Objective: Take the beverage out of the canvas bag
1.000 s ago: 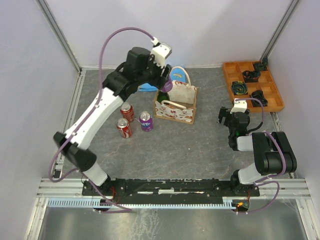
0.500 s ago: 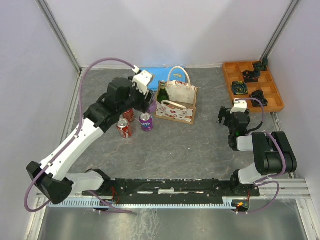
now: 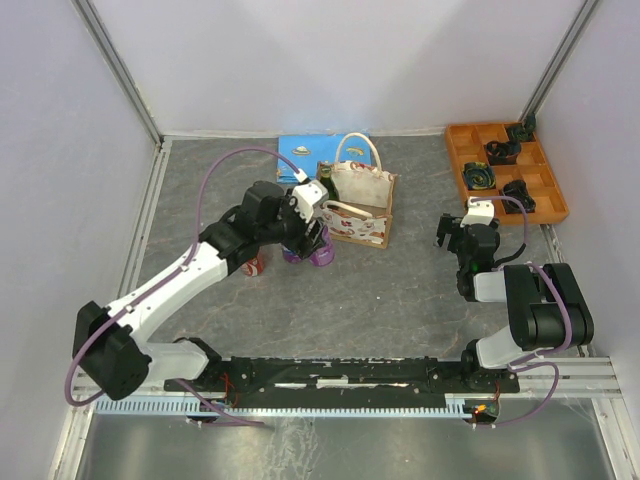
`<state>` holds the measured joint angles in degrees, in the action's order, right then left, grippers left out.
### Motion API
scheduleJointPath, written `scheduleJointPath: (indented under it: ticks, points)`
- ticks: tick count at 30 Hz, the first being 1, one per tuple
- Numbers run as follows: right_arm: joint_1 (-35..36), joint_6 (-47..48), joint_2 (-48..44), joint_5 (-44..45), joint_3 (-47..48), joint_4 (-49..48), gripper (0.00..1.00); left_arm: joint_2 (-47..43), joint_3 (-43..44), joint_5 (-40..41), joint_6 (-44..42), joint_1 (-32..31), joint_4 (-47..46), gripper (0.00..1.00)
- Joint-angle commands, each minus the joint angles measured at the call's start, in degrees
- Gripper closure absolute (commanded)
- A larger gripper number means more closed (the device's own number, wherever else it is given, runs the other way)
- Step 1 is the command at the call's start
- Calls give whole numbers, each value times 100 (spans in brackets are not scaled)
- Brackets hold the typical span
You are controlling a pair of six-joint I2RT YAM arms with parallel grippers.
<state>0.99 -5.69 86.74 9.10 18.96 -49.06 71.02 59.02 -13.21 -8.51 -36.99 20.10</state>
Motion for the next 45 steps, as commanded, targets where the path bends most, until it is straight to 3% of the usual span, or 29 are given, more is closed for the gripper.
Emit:
scheduleJointPath:
  ticks: [1,18,26,28,31,34,37,45]
  points:
    - [-4,60,-23,-22,123,-192,1,218,26,-315,-259,-119,-1016,97]
    - [-3,62,-21,-23,125,-192,1,1266,-61,440,-578,-342,-1205,95]
    - [-3,61,-12,-23,125,-191,1,1346,-397,707,-575,-372,-1591,92]
    - [-3,63,-21,-23,125,-192,1,1385,-369,600,-569,-378,-1529,81]
    - [-3,61,-16,-23,125,-196,1,1411,-316,406,-489,-378,-1475,44]
    - [-3,68,-17,-23,123,-196,1,1378,-293,267,-409,-378,-1427,16]
    - [-4,62,-19,-23,125,-196,1,1333,-245,250,-394,-378,-1319,11]
    - [-3,64,-21,-23,126,-196,1,1035,19,371,-403,-379,-1144,9]
